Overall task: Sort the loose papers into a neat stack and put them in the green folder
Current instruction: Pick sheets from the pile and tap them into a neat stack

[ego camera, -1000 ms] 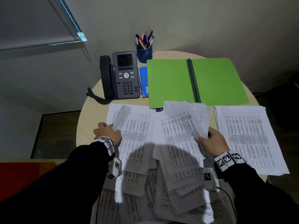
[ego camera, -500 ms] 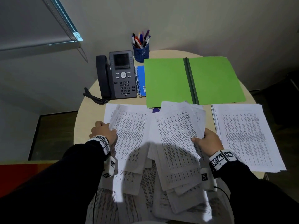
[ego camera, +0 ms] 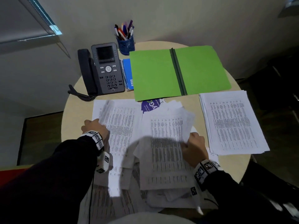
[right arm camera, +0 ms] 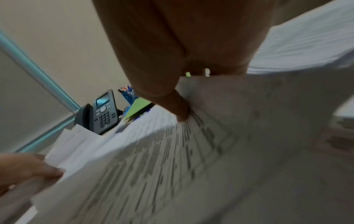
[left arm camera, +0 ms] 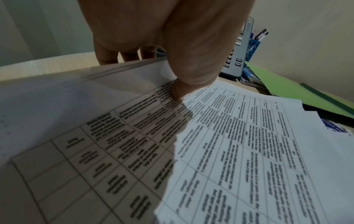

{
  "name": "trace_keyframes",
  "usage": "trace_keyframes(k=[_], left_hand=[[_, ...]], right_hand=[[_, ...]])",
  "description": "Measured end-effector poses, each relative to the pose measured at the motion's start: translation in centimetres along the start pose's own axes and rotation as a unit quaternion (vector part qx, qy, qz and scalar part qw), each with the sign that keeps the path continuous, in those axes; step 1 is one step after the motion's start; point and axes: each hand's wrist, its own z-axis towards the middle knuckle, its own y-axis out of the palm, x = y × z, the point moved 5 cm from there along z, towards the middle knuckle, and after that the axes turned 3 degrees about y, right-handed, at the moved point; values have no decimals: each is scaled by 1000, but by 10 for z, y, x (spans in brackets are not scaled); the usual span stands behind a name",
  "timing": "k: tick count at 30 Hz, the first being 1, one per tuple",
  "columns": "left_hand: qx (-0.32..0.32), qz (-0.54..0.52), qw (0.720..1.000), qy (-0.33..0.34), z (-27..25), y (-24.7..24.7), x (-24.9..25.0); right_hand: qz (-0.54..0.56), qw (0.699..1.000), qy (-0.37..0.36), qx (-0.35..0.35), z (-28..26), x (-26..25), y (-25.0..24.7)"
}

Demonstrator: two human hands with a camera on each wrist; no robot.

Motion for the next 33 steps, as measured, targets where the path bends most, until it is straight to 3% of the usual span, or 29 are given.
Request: trace_keyframes(k=[5, 8, 15, 20, 25, 28, 30, 33], left_hand=[[-5, 3, 1000, -31, -11, -1, 2], [-1, -10, 999, -33, -11, -2, -1], [21, -16, 998, -55, -7, 6, -2], [39, -34, 997, -62, -15, 7, 0], [39, -64, 995, -59, -15, 5, -2], [31, -26, 998, -38, -17, 0, -4], [68, -1, 998, 4, -20, -6, -4], [142, -123, 980, 73, -30, -14, -7]], right_hand=[[-26, 990, 63, -125, 31, 0, 15], [-35, 983, 108, -141, 36, -1, 15], [-44, 988, 118, -93, 28, 1, 18], [-64, 997, 39, -11, 20, -12, 15], [-113, 992, 37, 29, 18, -13, 15], [-85, 995, 19, 37, 22, -8, 12], [-40, 998, 7, 44, 25, -3, 5], [109, 991, 78, -4, 32, 5, -8]])
